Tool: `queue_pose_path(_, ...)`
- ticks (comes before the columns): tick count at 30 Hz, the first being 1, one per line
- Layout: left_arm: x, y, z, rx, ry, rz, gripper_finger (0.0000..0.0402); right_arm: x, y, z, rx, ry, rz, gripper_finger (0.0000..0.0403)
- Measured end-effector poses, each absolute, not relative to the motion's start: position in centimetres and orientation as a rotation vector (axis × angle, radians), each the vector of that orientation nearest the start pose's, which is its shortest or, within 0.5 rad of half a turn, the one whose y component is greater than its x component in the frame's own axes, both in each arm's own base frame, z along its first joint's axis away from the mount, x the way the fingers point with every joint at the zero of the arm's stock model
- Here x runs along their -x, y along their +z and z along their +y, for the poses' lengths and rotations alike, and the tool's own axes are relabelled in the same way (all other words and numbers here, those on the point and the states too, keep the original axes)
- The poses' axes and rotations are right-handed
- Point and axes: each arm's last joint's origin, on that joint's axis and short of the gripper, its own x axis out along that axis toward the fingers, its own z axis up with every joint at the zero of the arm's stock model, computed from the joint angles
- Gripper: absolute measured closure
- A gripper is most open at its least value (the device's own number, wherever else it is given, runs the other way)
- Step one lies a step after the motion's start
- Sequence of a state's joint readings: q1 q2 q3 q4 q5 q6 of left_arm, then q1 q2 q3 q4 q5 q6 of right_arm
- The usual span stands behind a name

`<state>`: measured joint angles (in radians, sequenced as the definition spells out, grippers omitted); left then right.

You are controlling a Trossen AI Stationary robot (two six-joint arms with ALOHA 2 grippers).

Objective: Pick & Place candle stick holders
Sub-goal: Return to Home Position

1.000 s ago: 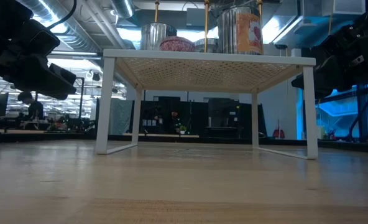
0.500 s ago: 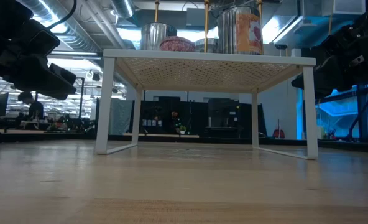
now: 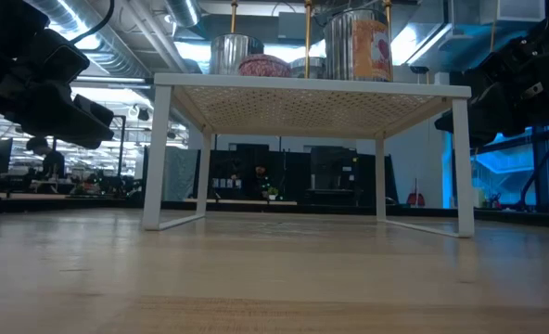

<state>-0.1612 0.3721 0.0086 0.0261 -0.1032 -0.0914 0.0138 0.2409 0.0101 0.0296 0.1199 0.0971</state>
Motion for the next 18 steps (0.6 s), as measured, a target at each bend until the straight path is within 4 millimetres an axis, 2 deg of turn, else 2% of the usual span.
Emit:
queue_pose_path(12,-11.43,13.69,-1.56,0.047,-0.043,0.332,0.0394,-11.04,14.96,-0.19,-0.083,-0.115,0.195,0.0402)
queue_pose_path(18,-11.22,14.24,-1.53,0.054,-0.046,0.275,0.0395,-11.04,14.96,-0.19,-0.083,-0.115,0.195,0.0402)
